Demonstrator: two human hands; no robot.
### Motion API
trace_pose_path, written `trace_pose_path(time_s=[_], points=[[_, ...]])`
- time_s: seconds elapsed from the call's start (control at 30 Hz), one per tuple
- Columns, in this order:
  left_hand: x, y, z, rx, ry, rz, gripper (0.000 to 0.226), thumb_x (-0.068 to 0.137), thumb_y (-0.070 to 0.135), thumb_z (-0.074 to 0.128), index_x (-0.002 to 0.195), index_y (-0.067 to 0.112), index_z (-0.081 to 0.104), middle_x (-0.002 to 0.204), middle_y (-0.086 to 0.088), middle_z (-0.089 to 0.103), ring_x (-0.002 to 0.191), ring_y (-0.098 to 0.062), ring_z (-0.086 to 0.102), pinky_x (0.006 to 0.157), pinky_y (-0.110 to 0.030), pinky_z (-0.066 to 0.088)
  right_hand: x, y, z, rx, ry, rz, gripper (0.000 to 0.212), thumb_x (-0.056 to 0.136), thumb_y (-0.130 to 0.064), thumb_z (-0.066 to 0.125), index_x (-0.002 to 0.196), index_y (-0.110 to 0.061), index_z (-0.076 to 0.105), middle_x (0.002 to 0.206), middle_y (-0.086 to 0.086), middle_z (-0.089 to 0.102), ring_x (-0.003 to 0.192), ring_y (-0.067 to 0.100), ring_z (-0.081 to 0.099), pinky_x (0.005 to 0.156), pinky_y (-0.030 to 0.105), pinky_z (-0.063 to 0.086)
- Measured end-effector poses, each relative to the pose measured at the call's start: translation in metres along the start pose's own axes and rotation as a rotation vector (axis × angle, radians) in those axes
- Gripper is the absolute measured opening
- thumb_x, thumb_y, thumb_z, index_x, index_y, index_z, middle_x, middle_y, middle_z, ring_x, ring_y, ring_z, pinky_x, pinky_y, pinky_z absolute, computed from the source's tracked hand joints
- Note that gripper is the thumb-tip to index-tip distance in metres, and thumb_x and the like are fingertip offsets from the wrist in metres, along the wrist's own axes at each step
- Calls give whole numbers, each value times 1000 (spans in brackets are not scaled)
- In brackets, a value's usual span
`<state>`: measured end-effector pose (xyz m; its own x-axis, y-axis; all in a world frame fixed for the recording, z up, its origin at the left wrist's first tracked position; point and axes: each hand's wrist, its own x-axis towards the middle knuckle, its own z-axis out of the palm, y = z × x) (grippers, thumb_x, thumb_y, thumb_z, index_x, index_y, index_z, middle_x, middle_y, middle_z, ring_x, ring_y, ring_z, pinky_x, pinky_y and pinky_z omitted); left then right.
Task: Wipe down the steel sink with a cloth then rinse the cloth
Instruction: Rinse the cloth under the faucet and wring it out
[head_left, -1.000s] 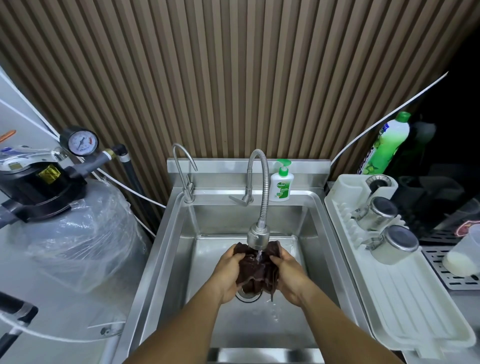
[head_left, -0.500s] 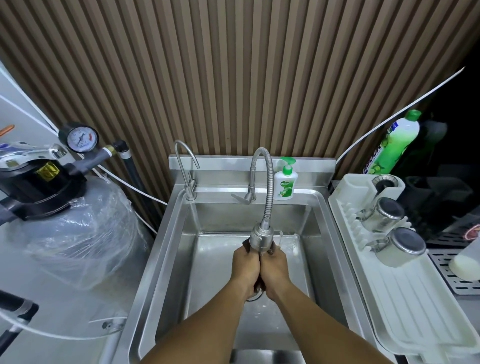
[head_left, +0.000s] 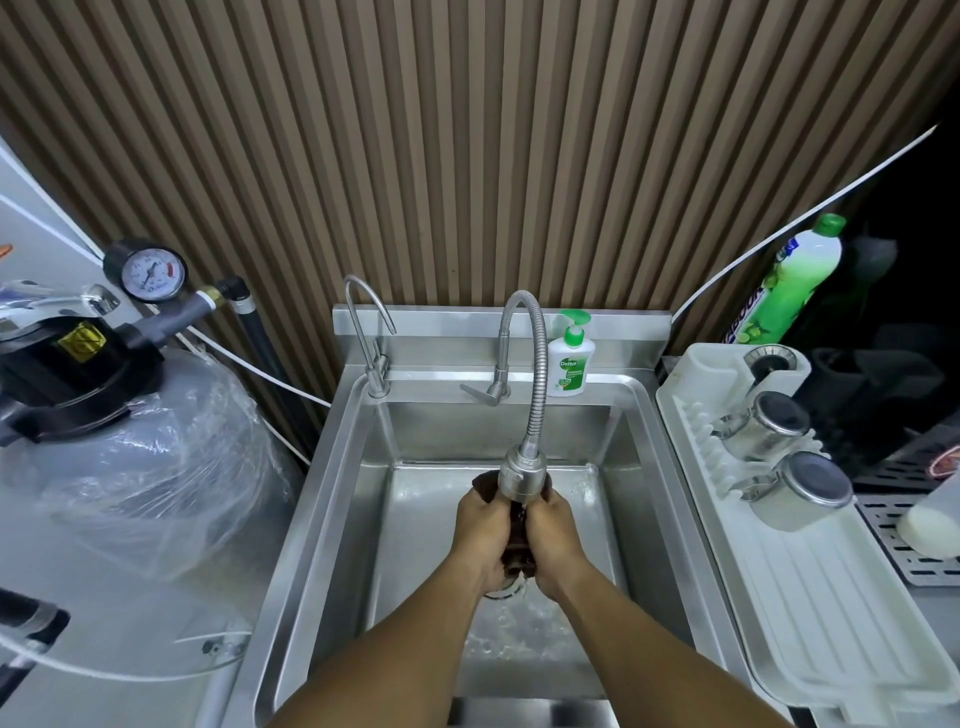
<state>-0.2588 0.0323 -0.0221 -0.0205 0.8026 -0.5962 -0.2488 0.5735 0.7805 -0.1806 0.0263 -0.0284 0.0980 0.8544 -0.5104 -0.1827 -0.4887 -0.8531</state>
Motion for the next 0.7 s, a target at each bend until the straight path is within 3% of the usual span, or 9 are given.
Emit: trace_pose_path(time_s=[0.07, 0.17, 0.3, 0.4, 0.47, 0.53, 0.63, 0.7], points=[[-2, 0, 0, 26, -9, 7, 15, 92, 23, 71, 96, 8, 68, 89, -21, 75, 78, -40, 74, 66, -50, 58, 0, 1, -4, 30, -20, -6, 17, 97, -21, 58, 103, -12, 71, 92, 12, 78, 86, 27, 76, 70, 39, 61], [-3, -5, 0, 34, 73, 14, 10, 91, 13, 67, 85, 4, 66, 76, -16, 72, 63, -32, 69, 58, -40, 54, 3, 9, -2, -45, 53, -40, 12, 95, -12, 58, 98, -10, 70, 87, 13, 77, 84, 31, 75, 73, 47, 62], [-2, -9, 6, 2, 218, 33, 27, 86, 7, 67, 63, 12, 55, 57, -5, 59, 55, -22, 55, 52, -29, 43, 8, 14, 5, -88, 190, 37, 15, 86, -22, 65, 84, -8, 70, 76, 12, 75, 76, 33, 74, 70, 54, 61], [-5, -7, 11, -83, 278, 5, 25, 84, 4, 70, 63, 10, 58, 56, -3, 62, 56, -21, 58, 53, -25, 46, 6, 11, 8, -34, 292, 84, 36, 91, -38, 61, 72, -8, 67, 70, 12, 73, 67, 28, 70, 65, 44, 58], [-5, -7, 10, -119, 311, -33, 25, 88, 23, 71, 69, 7, 65, 62, -4, 70, 63, -24, 66, 59, -28, 53, 2, 10, 9, -35, 305, 77, 57, 97, -58, 46, 75, -13, 72, 71, 7, 75, 70, 25, 71, 70, 40, 58], [-1, -7, 5, -123, 317, -80, 53, 92, 58, 56, 78, 9, 72, 70, -6, 76, 72, -28, 73, 73, -40, 61, -1, 12, 8, -57, 225, 55, 58, 99, -62, 39, 83, -19, 75, 77, 3, 77, 77, 22, 73, 76, 42, 59], [7, -14, -5, -63, 228, -108, 81, 85, 83, 33, 85, 16, 78, 79, -8, 78, 79, -32, 75, 80, -52, 61, -11, 18, 5, -40, 25, -19, 15, 95, -30, 62, 105, -22, 71, 90, 2, 78, 87, 19, 75, 83, 44, 61], [-1, -13, -5, -41, 163, -133, 70, 88, 76, 43, 87, 16, 78, 82, -10, 78, 80, -32, 75, 79, -50, 61, -12, 24, 1, -29, -23, -44, 20, 92, -12, 62, 109, -23, 68, 94, 2, 78, 88, 19, 76, 82, 45, 62]])
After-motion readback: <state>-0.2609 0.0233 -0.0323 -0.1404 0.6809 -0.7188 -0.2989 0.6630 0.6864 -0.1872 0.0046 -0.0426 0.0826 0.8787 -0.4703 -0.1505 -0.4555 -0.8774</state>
